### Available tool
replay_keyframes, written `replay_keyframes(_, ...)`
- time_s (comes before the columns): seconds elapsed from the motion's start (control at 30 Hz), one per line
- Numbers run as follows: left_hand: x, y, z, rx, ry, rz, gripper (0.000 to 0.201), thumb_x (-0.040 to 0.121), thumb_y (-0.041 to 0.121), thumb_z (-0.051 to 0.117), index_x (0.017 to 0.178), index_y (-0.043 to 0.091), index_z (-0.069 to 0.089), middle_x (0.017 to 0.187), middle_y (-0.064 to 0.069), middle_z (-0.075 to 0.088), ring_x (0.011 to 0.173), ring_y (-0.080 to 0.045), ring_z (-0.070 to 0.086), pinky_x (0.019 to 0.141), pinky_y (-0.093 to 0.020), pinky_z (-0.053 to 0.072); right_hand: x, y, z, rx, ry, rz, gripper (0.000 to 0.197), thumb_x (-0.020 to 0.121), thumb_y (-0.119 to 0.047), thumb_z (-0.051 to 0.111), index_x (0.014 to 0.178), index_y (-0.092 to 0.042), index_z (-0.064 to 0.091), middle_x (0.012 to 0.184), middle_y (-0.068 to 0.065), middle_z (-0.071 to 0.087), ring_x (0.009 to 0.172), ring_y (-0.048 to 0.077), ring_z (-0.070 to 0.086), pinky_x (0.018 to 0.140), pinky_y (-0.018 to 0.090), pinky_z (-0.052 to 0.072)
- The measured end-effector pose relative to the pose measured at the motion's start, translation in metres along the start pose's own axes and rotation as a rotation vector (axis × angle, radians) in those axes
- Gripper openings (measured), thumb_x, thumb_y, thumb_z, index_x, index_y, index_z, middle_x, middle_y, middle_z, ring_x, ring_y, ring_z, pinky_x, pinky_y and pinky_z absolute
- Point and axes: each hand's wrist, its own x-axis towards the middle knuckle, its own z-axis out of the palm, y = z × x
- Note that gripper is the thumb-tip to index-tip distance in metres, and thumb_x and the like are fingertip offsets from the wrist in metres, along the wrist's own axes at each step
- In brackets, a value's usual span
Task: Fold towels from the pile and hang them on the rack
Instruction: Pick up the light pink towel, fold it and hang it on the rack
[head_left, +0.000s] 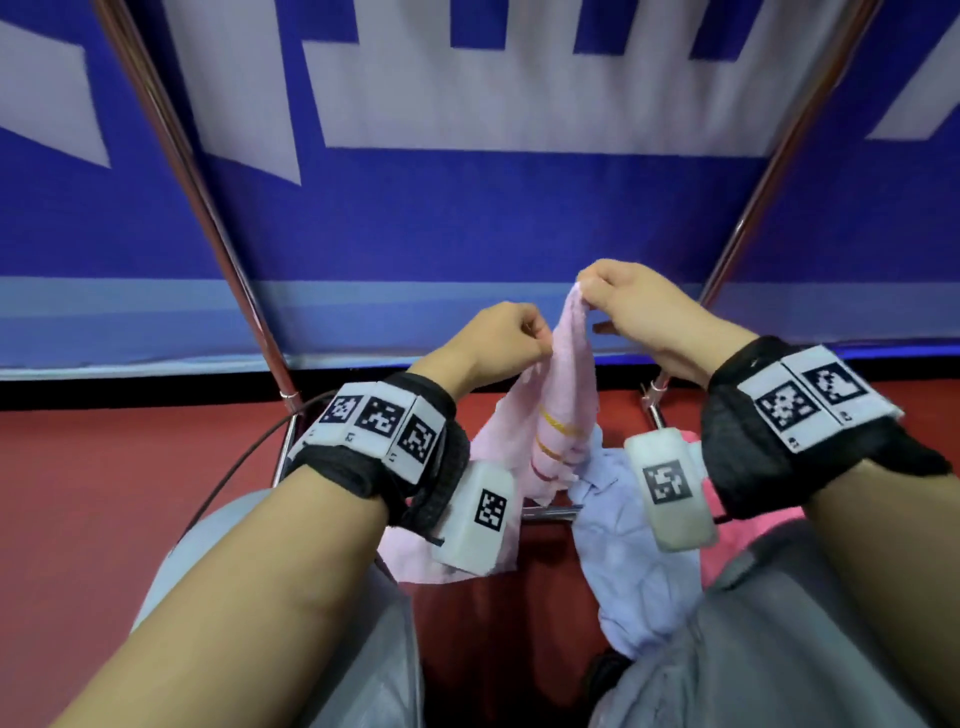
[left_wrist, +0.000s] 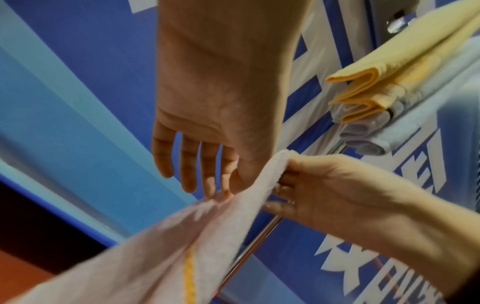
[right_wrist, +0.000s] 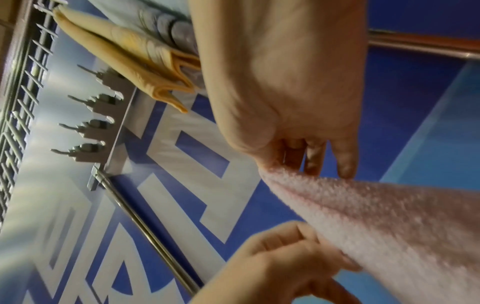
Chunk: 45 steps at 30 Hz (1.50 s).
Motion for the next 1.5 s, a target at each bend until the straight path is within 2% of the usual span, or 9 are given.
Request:
replay_keyframes(0.13,-0.007,-0.001,0.012,0.027,-0.095,-0.040,0.009,0.085,0.012,0.058,0.077,0.015,0.059,0.074,-0.001,0.061,0.051,0.003,0.052,0.050,-0.008,0.040,-0.008,0.000,-0.007,0.118,0.094,-0.016,0.023,0.092,-0.009,0.040,0.072,-0.014,0.049,0.076,0.003,0.047,0.080,0.018,0.044,0.075,0.035,0.038)
replay_keyframes(0.3,-0.011,0.004,0.023,-0.043,-0.124,-0.042,0.012,0.086,0.016,0.059,0.096,0.011,0.056,0.090,-0.004,0.063,0.075,-0.015,0.058,0.077,-0.027,0.047,-0.011,-0.002,-0.005,0.187,0.171,-0.030,0.015,0.092,-0.008,0.039,0.084,-0.009,0.051,0.079,0.005,0.046,0.080,0.018,0.042,0.074,0.033,0.038)
replay_keyframes(0.4,-0.011,0.008,0.025,-0.135,-0.067,0.043,0.027,0.085,0.014,0.060,0.112,0.014,0.054,0.096,0.006,0.060,0.085,-0.013,0.055,0.071,-0.011,0.043,-0.008,-0.003,-0.008,0.197,0.218,-0.044,0.016,0.092,-0.009,0.037,0.082,-0.010,0.049,0.080,0.002,0.048,0.077,0.015,0.043,0.073,0.032,0.040)
replay_keyframes(0.6,-0.011,0.018,0.013,-0.351,-0.033,0.024,0.036,0.065,0.025,0.056,0.092,0.003,0.060,0.081,0.001,0.055,0.074,-0.012,0.048,0.070,-0.027,0.041,-0.001,0.005,-0.014,0.176,0.277,-0.029,0.023,0.093,-0.009,0.033,0.073,-0.017,0.040,0.070,-0.006,0.039,0.063,0.008,0.033,0.056,0.022,0.030)
replay_keyframes(0.87,-0.010,0.011,0.000,-0.240,-0.062,-0.154,0.023,0.083,0.023,0.067,0.101,0.014,0.057,0.090,0.002,0.062,0.079,-0.014,0.059,0.063,-0.025,0.048,0.006,0.019,-0.041,0.210,0.433,-0.012,0.027,0.092,-0.008,0.032,0.068,-0.019,0.035,0.071,-0.005,0.034,0.062,0.008,0.029,0.054,0.020,0.030)
replay_keyframes(1.07,-0.013,0.010,-0.005,-0.273,-0.277,-0.310,0.016,0.083,0.023,0.060,0.078,0.009,0.065,0.068,-0.006,0.067,0.058,-0.022,0.061,0.061,-0.027,0.051,0.012,0.040,-0.051,0.094,0.572,0.081,0.017,0.093,-0.010,0.034,0.084,-0.014,0.048,0.081,-0.002,0.045,0.082,0.014,0.040,0.067,0.025,0.033)
replay_keyframes(1.23,-0.002,0.012,-0.005,-0.779,0.002,-0.307,0.017,0.089,0.006,0.045,0.080,0.006,0.059,0.071,-0.010,0.061,0.063,-0.020,0.058,0.064,-0.027,0.051,0.000,0.032,-0.024,-0.084,0.192,0.095,0.016,0.086,-0.006,0.054,0.097,-0.014,0.046,0.080,0.003,0.052,0.073,0.015,0.048,0.061,0.019,0.038)
replay_keyframes(1.37,0.006,0.006,-0.007,-1.009,0.171,-0.327,0.021,0.089,0.002,0.039,0.071,0.012,0.044,0.074,-0.012,0.042,0.070,-0.023,0.045,0.058,-0.027,0.044,-0.023,0.012,-0.001,-0.069,-0.375,0.136,0.036,0.083,-0.032,0.062,0.115,-0.022,0.048,0.105,-0.004,0.063,0.098,0.011,0.059,0.090,0.031,0.045)
replay_keyframes(1.5,0.004,0.004,-0.010,-1.170,0.250,-0.375,0.022,0.095,0.008,0.042,0.074,0.007,0.049,0.061,-0.006,0.052,0.045,-0.008,0.056,0.044,-0.017,0.050,-0.026,0.008,0.016,-0.096,-0.480,-0.074,0.059,0.080,-0.030,0.067,0.130,-0.038,0.039,0.136,-0.008,0.045,0.124,0.007,0.046,0.106,0.025,0.039)
